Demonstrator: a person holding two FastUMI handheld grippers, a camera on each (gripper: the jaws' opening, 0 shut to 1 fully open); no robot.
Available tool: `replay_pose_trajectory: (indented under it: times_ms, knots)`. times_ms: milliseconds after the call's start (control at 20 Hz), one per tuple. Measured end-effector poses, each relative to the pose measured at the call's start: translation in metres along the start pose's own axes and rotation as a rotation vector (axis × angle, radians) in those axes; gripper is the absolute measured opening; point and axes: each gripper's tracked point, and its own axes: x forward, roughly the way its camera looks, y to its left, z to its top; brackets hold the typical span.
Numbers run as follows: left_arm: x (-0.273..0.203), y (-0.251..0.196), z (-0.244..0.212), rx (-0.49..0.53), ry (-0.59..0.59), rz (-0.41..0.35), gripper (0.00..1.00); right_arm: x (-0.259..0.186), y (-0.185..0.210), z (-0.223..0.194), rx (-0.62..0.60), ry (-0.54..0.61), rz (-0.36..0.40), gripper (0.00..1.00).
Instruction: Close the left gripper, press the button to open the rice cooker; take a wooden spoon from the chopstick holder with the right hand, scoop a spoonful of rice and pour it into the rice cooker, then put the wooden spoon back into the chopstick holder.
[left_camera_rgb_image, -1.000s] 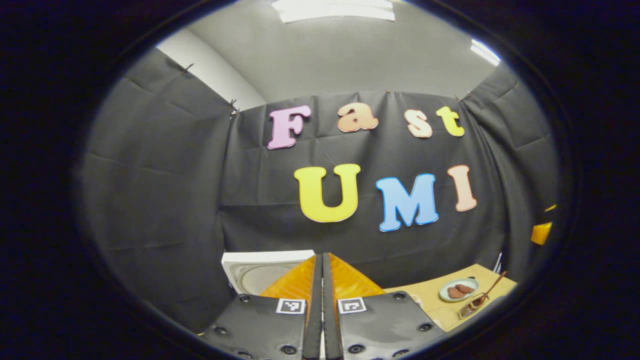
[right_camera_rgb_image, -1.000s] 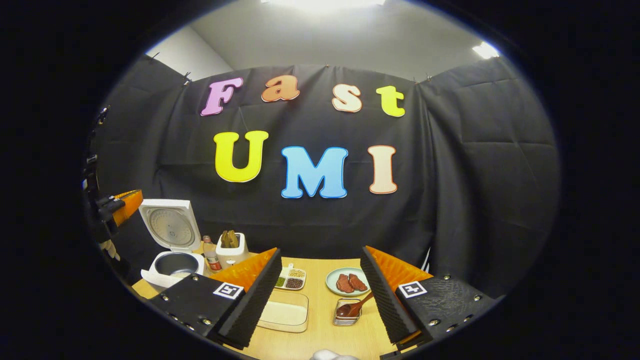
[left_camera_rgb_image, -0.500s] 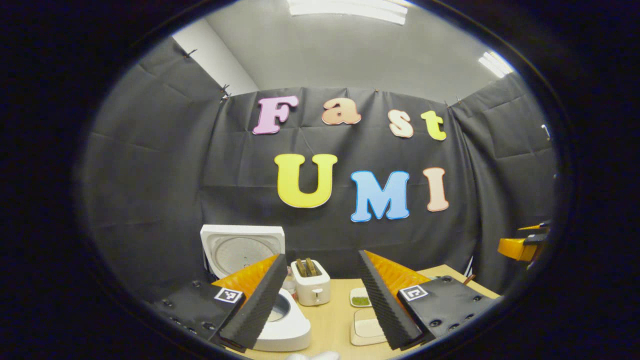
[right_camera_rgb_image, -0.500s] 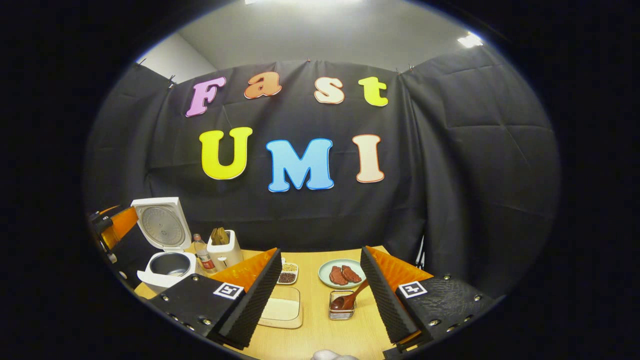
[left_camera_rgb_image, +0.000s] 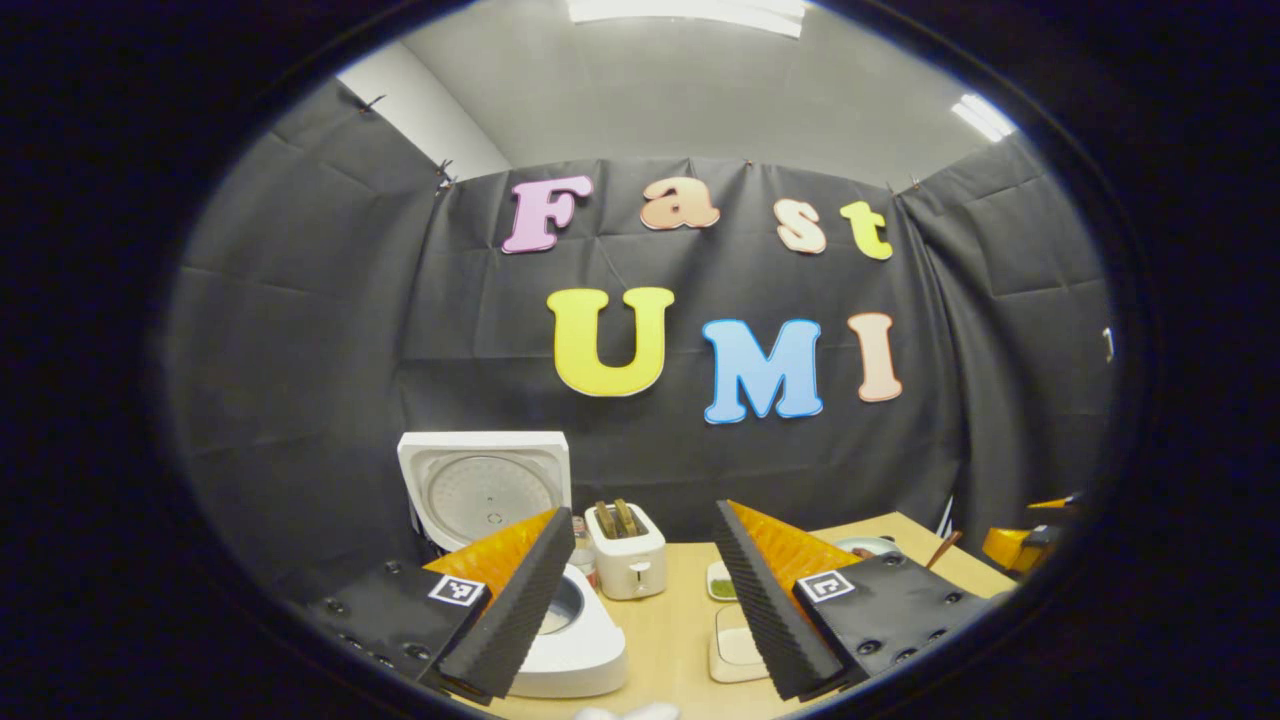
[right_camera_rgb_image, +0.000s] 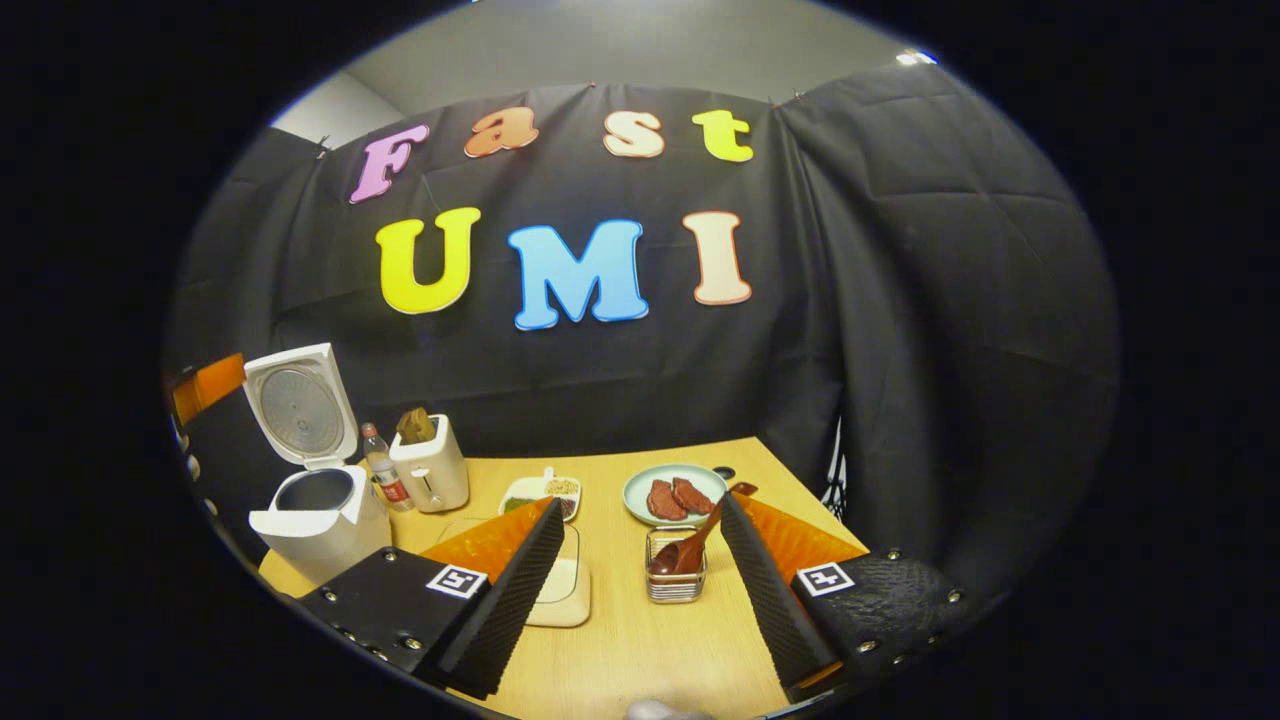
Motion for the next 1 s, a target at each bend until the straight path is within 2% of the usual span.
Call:
replay_pose_trajectory:
  times_ms: [200, 350, 500, 700, 800, 1000]
  knots:
    - [0.004, -0.011, -0.004, 0.010, 0.010, 0.011, 0.98, 0.051, -0.027, -0.050, 0.058, 0.083, -0.020, 0.97]
    - [0.005, -0.032, -0.004, 0.025, 0.005, -0.026, 0.98, 0.097, -0.046, -0.070, 0.073, 0.109, -0.032, 0.97]
    - [0.006, -0.033, -0.003, 0.060, 0.020, 0.014, 0.97, 0.144, -0.062, -0.076, 0.118, 0.114, -0.034, 0.97]
    - [0.012, -0.045, 0.006, 0.041, 0.014, 0.028, 0.96, 0.201, -0.068, -0.083, 0.133, 0.117, -0.032, 0.99]
    - [0.011, -0.047, 0.014, 0.053, -0.011, 0.043, 0.99, 0.223, -0.064, -0.085, 0.178, 0.126, -0.014, 0.99]
    - [0.013, -0.051, 0.017, 0.056, -0.013, 0.064, 0.98, 0.247, -0.066, -0.085, 0.224, 0.134, -0.006, 0.99]
